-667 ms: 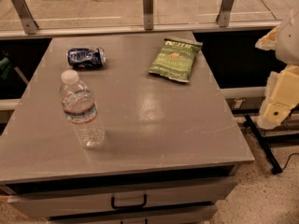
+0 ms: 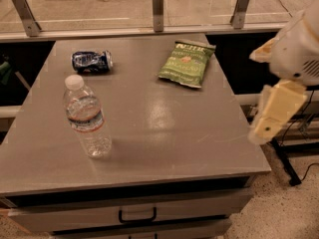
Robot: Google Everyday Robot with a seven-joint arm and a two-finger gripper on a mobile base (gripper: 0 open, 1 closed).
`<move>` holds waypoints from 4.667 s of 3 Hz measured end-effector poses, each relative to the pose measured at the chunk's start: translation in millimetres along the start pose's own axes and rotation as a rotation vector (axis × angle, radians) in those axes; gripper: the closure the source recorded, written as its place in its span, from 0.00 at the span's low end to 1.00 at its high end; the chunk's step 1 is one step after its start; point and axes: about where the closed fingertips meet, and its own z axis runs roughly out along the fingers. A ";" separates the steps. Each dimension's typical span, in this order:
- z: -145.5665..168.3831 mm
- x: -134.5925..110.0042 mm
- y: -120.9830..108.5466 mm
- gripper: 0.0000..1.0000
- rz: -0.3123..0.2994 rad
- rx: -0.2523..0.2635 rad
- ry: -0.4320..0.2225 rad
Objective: Knock water bottle over
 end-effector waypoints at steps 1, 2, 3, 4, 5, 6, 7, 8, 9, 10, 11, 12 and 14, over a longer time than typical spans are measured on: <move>35.2 -60.9 25.0 0.00 -0.022 -0.056 -0.187; 60.6 -119.9 53.4 0.00 -0.045 -0.100 -0.357; 76.2 -184.2 83.0 0.00 -0.069 -0.143 -0.515; 72.0 -194.6 85.2 0.00 -0.066 -0.141 -0.540; 75.1 -194.9 86.6 0.00 -0.066 -0.154 -0.576; 91.7 -214.5 94.8 0.00 -0.073 -0.184 -0.680; 110.6 -242.4 100.1 0.00 -0.096 -0.209 -0.791; 126.4 -262.0 99.9 0.18 -0.101 -0.219 -0.859; 136.7 -275.1 97.9 0.41 -0.086 -0.221 -0.908; 130.4 -279.9 76.5 0.65 -0.086 -0.171 -0.922; 104.5 -279.2 39.0 0.88 -0.107 -0.085 -0.880; 75.9 -277.3 3.9 1.00 -0.138 -0.022 -0.777; 97.0 -258.7 -25.9 1.00 -0.135 -0.067 -0.425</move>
Offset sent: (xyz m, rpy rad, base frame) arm -0.0232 0.2300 -0.0497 0.5769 -0.0036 0.2461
